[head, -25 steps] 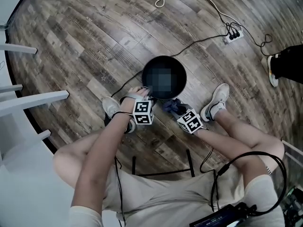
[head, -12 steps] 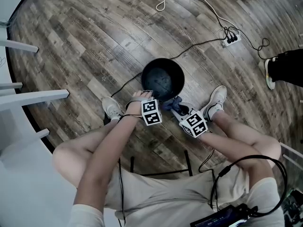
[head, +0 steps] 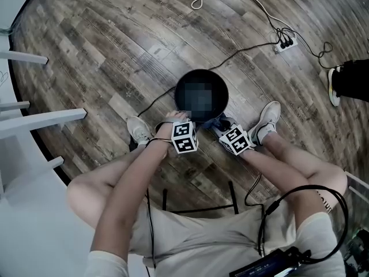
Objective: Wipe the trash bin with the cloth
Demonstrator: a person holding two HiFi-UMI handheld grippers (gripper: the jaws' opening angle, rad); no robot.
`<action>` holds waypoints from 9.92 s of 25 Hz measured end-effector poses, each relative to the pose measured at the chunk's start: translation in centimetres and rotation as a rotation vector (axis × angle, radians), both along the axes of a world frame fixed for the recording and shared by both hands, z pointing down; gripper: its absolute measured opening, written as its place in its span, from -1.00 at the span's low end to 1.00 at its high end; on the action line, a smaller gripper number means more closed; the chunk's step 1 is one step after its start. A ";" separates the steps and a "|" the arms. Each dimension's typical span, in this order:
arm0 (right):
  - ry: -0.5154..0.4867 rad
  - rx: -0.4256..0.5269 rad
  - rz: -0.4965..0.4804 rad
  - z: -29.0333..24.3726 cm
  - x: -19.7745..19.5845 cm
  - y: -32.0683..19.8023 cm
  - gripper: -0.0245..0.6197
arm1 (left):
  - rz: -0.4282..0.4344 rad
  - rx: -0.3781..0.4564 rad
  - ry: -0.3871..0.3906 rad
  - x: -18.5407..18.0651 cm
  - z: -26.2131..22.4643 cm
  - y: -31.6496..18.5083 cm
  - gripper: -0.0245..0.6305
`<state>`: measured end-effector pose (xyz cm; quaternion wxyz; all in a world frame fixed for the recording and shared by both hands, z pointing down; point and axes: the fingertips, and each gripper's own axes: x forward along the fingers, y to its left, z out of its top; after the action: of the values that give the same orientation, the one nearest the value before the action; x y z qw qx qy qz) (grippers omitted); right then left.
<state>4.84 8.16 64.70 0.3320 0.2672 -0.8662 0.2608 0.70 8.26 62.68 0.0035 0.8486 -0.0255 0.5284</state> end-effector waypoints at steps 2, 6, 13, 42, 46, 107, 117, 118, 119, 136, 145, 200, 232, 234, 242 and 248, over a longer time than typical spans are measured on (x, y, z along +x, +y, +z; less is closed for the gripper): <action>0.012 -0.001 -0.006 1.1 -0.2 0.0 -0.68 | 0.007 -0.006 0.009 0.0 -0.1 0.1 -0.68; 0.053 0.022 -0.012 3.7 -0.2 0.0 -0.68 | 0.016 -0.009 0.019 0.0 -0.2 0.1 -0.69; 0.138 -0.009 -0.022 8.4 -0.1 0.3 -0.68 | 0.027 -0.003 0.030 0.0 -0.3 0.0 -0.70; 0.106 -0.081 -0.049 2.2 0.1 2.1 -0.68 | -0.309 -0.031 0.011 1.9 0.1 -1.3 -0.66; 0.095 -0.062 -0.030 -0.9 1.1 1.4 -0.68 | -0.281 -0.019 0.052 2.9 -0.9 -0.9 -0.65; 0.210 -0.241 -0.075 10.6 -1.4 5.4 -0.68 | 0.117 -0.024 -0.044 -3.6 -0.1 -2.2 -0.48; 0.122 -0.137 -0.049 0.7 -0.8 3.9 -0.68 | 0.146 0.043 -0.116 -4.1 1.1 -2.2 -0.50; 0.114 -0.130 -0.043 -0.1 -0.7 3.7 -0.68 | 0.135 0.038 -0.117 -4.1 1.0 -2.1 -0.50; 0.107 -0.123 -0.043 -1.0 -0.7 3.6 -0.68 | 0.121 0.032 -0.119 -4.0 1.0 -1.9 -0.50; 0.073 0.041 -0.105 -4.8 -0.9 1.7 -0.68 | -0.126 -0.080 -0.060 -0.1 0.4 0.3 -0.64; 0.132 0.069 -0.212 -0.1 -1.4 1.0 -0.68 | 0.014 -0.081 0.019 0.0 -0.4 0.7 -0.75; 0.000 -0.135 -0.146 -6.5 -1.0 5.5 -0.68 | 0.112 0.100 -0.172 -4.9 1.3 -1.5 -0.49; 0.168 -0.104 -0.179 3.9 -1.5 1.3 -0.68 | 0.035 -0.026 -0.020 -1.6 0.0 -0.1 -0.64; 0.185 -0.123 -0.169 5.4 -1.6 1.4 -0.68 | 0.034 -0.035 -0.010 -1.5 -0.1 -0.1 -0.64; 0.224 -0.168 -0.104 10.9 -2.2 1.5 -0.68 | 0.037 -0.029 0.005 -1.5 -0.2 -0.2 -0.65; 0.286 -0.147 -0.029 15.0 -2.1 1.2 -0.68 | 0.029 -0.023 0.008 -1.5 -0.2 -0.2 -0.65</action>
<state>2.71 9.40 79.70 0.4743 0.2642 -0.7924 0.2781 -0.85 8.01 62.47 0.0055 0.8508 -0.0072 0.5254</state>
